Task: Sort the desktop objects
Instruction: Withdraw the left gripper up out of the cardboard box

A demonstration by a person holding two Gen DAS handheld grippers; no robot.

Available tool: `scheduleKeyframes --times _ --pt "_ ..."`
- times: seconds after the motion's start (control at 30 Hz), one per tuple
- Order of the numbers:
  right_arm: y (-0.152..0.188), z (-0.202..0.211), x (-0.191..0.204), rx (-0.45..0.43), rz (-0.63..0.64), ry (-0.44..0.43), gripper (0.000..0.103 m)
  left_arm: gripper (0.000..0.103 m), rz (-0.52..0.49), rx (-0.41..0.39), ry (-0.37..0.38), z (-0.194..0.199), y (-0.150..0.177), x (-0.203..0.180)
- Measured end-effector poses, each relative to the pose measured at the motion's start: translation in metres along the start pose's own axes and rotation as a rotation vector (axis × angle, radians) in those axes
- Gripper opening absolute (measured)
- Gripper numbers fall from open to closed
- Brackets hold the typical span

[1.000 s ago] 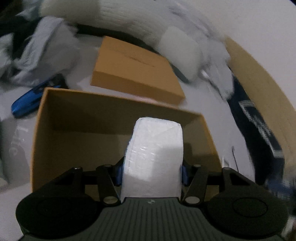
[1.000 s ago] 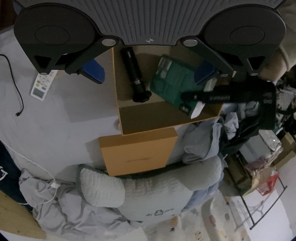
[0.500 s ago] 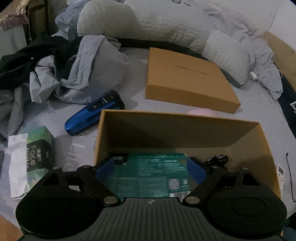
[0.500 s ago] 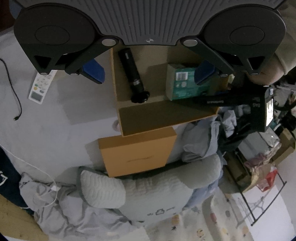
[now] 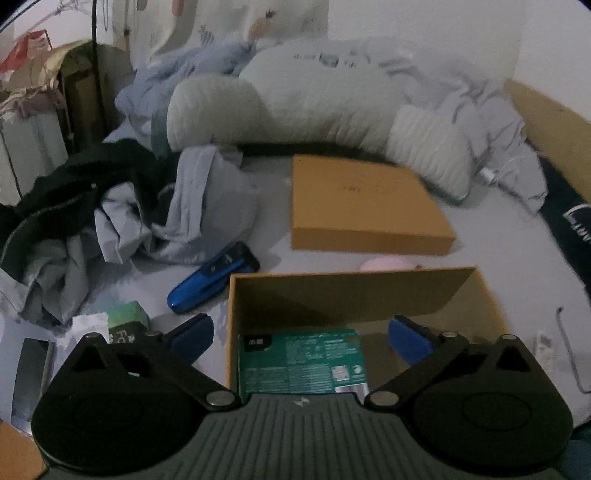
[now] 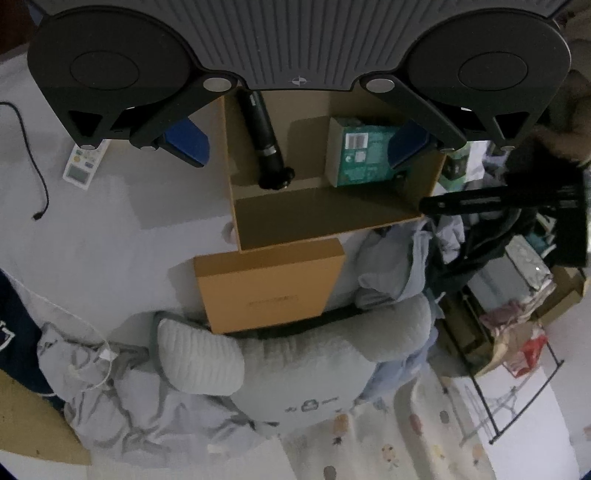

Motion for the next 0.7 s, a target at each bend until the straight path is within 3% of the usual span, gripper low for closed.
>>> scheduleKeyframes --times 0.43,0.6,0.7 --pt "-0.002 0.044 0.023 -0.133 0.135 0.05 0.103 0.103 -0.004 -0.252 0.053 0.095 0.016 0.005" --pt "0.009 0.056 0.02 -0.189 0.162 0.072 0.103 0.103 -0.033 -0.38 0.047 0.112 0.042 0.001" --pt "0.02 0.059 0.016 -0.215 0.18 0.082 0.103 0.103 -0.048 -0.401 0.046 0.107 0.058 -0.002"
Point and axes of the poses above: each gripper's, at about its wrist camera, not at the fingertips, and z roughly against the way its jaws point, x to its left, y to its underside, the point moved 1 cm from there along -z, roughly the way its jaws point, and after that the axes turned 7 degrees about -z, right-handed, at the moved point
